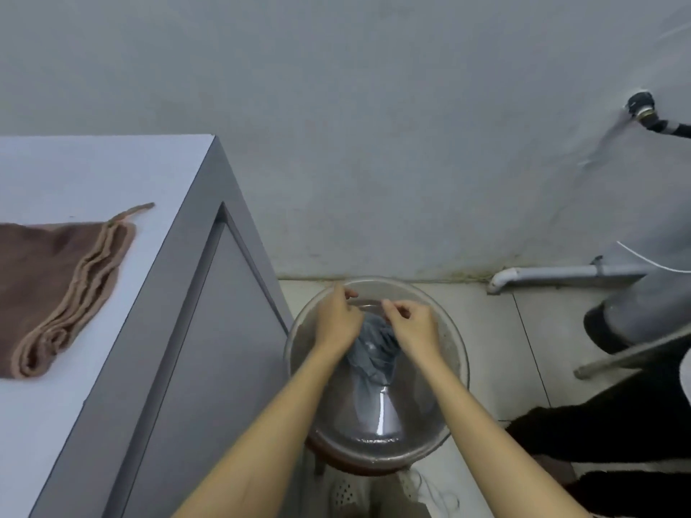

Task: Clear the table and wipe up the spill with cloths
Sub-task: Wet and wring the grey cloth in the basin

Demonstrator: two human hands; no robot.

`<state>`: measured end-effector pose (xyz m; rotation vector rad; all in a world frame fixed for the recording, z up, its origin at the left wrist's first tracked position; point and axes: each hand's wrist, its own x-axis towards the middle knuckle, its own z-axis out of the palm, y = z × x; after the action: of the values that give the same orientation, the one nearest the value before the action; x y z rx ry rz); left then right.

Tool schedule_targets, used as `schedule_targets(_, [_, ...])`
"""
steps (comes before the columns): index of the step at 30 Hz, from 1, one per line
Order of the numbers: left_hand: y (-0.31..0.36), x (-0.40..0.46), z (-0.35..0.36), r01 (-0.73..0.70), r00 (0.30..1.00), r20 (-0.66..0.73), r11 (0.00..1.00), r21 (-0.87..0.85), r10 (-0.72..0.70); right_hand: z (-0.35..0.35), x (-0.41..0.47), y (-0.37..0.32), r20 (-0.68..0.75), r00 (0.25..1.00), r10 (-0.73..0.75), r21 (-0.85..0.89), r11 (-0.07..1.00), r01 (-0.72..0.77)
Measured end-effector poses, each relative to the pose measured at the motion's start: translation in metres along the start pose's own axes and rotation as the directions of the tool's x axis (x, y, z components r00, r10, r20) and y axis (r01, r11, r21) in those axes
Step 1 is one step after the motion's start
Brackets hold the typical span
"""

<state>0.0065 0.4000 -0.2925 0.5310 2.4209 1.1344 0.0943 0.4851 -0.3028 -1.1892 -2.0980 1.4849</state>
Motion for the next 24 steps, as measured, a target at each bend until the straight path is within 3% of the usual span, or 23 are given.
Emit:
schedule_targets(4, [-0.027, 0.002, 0.021, 0.0, 0.996, 0.088, 0.996, 0.087, -0.008, 0.005, 0.003, 0.019, 0.157, 0.987, 0.035, -0.247, 0.969, 0.005])
schedule_targets(7, [-0.045, -0.003, 0.031, -0.124, 0.985, 0.154, 0.929, 0.348, 0.074, 0.007, 0.006, 0.039, 0.371, 0.923, 0.098, -0.534, 0.836, 0.126])
schedule_targets(9, [-0.056, -0.009, 0.039, -0.131, 0.991, 0.102, 0.849, 0.513, 0.092, 0.009, 0.0, 0.048, 0.439, 0.889, 0.134, -0.626, 0.755, 0.195])
schedule_targets(11, [-0.059, -0.02, 0.048, 0.01, 1.0, -0.017, 0.785, 0.619, 0.0, 0.013, -0.005, 0.054, 0.414, 0.905, 0.098, -0.672, 0.704, 0.231])
schedule_targets(14, [-0.053, -0.023, 0.05, 0.2, 0.98, -0.105, 0.79, 0.58, -0.171, 0.016, -0.007, 0.056, 0.328, 0.943, 0.057, -0.623, 0.763, 0.171])
schedule_targets(16, [-0.056, -0.014, 0.045, 0.225, 0.964, -0.014, 0.788, 0.573, -0.265, 0.013, -0.005, 0.052, 0.287, 0.951, 0.114, -0.457, 0.889, 0.031])
schedule_targets(18, [-0.051, -0.005, 0.039, 0.237, 0.937, 0.157, 0.899, 0.369, -0.312, 0.006, -0.007, 0.043, 0.273, 0.95, 0.149, -0.281, 0.957, -0.069])
schedule_targets(21, [-0.035, -0.001, 0.023, 0.281, 0.92, 0.261, 0.956, 0.083, -0.293, -0.002, -0.011, 0.03, 0.198, 0.978, 0.07, -0.174, 0.984, -0.035])
schedule_targets(24, [-0.024, 0.001, 0.012, 0.238, 0.951, 0.218, 0.97, -0.059, -0.22, -0.011, -0.009, 0.022, 0.173, 0.984, 0.042, -0.204, 0.979, -0.006])
